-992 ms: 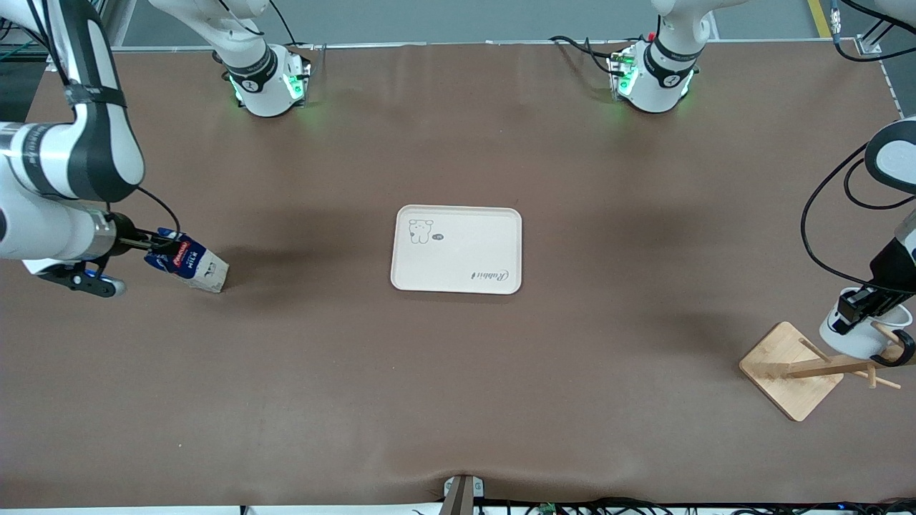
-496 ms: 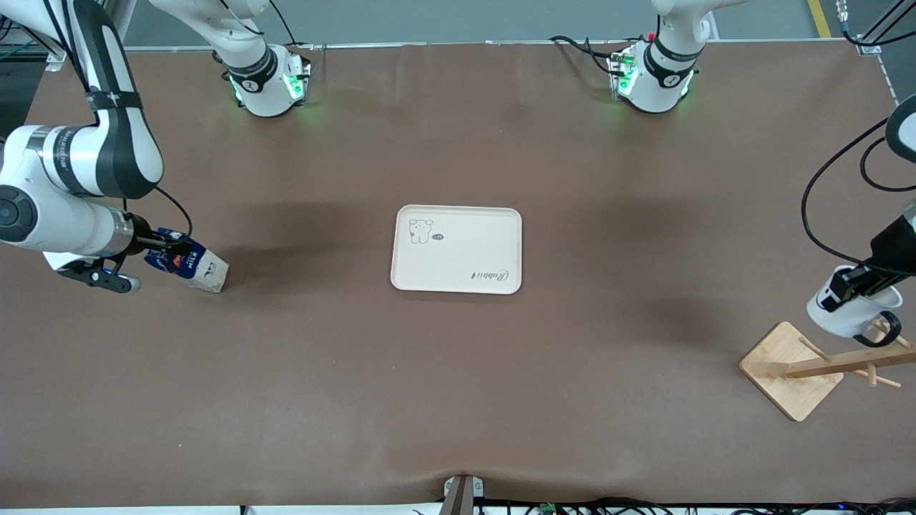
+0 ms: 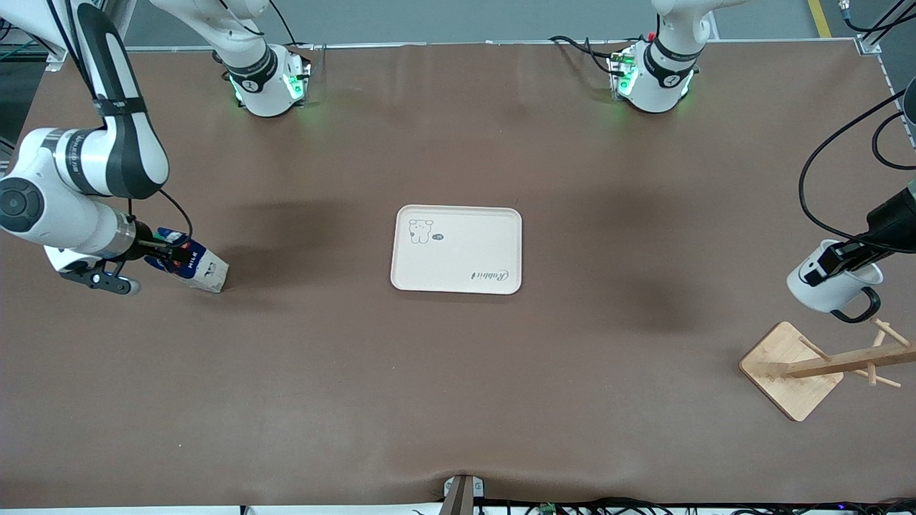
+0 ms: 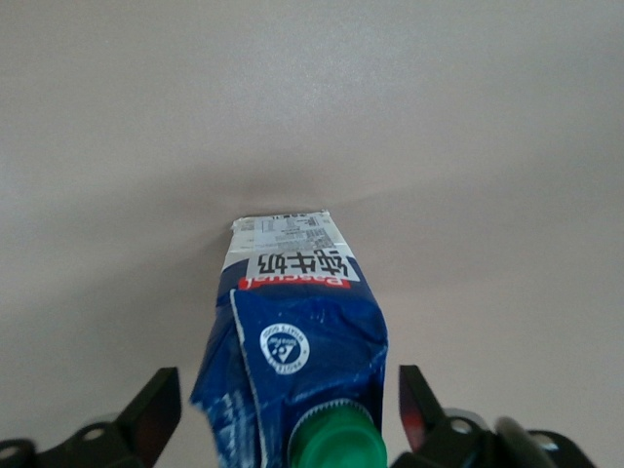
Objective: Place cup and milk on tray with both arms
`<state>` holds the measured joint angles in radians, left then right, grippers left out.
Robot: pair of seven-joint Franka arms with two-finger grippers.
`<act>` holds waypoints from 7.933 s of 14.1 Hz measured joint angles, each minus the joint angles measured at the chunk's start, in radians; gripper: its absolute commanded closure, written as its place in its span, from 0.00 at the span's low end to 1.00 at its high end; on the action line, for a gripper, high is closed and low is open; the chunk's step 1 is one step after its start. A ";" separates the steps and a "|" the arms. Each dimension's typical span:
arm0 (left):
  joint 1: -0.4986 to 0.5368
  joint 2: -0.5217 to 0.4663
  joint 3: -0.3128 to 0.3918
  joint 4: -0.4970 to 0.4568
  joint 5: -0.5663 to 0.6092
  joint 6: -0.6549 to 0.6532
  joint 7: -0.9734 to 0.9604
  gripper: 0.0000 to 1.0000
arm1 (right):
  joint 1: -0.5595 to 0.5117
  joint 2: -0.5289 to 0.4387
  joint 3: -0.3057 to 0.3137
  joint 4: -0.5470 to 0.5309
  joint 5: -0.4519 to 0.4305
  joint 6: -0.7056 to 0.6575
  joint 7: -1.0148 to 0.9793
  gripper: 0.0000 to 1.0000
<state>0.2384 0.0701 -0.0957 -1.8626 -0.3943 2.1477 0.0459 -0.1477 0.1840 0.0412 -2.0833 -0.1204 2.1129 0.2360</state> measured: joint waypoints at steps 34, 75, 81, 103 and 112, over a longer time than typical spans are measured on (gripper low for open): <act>-0.630 0.526 -0.300 0.160 0.377 0.065 -1.584 1.00 | 0.216 0.000 0.028 0.578 0.240 -0.636 0.015 1.00; -0.528 0.434 -0.287 0.329 0.503 -0.079 -1.631 0.00 | 0.769 0.314 0.028 0.516 0.223 -0.222 0.559 0.79; -0.391 0.352 -0.283 0.389 0.504 -0.162 -1.448 0.00 | 0.786 0.321 0.028 0.514 0.154 -0.221 0.563 0.00; 0.040 0.063 -0.282 0.466 0.505 -0.534 -0.406 0.00 | 0.529 0.210 0.000 0.913 0.144 -0.576 0.555 0.00; -0.204 -0.094 0.012 0.396 0.427 -0.676 -0.231 0.00 | 0.286 -0.044 -0.003 0.800 0.165 -0.736 0.100 0.00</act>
<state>0.0340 -0.0234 -0.0834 -1.4670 0.0328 1.4718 -0.1855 0.1384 0.1404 0.0381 -1.2828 0.0450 1.3770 0.3360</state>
